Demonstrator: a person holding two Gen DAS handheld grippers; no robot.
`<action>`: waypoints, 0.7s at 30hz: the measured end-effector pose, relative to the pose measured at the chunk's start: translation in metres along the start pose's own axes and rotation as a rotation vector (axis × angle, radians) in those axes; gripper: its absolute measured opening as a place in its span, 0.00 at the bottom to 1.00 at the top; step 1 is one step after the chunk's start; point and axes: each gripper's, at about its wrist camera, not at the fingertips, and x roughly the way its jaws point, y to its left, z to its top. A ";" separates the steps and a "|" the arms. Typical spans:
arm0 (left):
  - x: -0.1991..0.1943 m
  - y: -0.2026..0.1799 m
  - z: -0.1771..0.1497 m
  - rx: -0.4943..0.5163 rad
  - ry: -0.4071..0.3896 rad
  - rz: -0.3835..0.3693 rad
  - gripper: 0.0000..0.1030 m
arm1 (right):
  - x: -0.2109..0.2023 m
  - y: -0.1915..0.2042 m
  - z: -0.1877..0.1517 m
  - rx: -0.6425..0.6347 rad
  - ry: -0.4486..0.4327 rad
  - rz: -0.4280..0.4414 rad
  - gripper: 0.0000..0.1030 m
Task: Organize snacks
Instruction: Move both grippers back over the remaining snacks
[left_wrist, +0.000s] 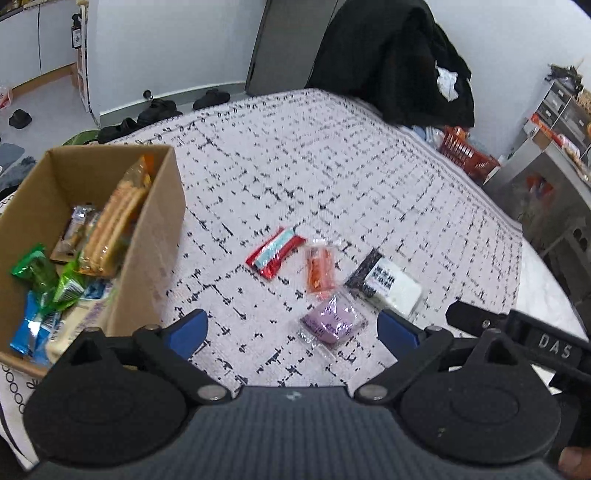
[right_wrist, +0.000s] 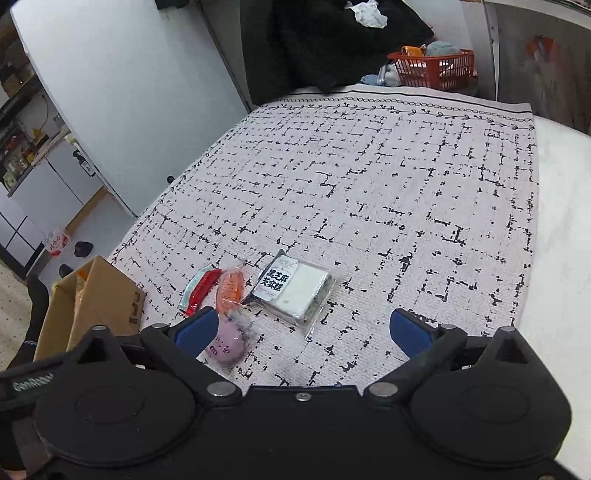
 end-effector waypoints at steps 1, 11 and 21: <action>0.003 -0.001 -0.001 0.006 0.005 0.001 0.95 | 0.002 0.000 0.000 -0.001 0.004 0.001 0.97; 0.041 -0.012 -0.007 0.051 0.065 -0.004 0.93 | 0.023 -0.012 0.005 0.036 0.046 0.011 0.96; 0.078 -0.019 -0.008 0.093 0.086 -0.017 0.87 | 0.043 -0.020 0.009 0.053 0.078 0.009 0.96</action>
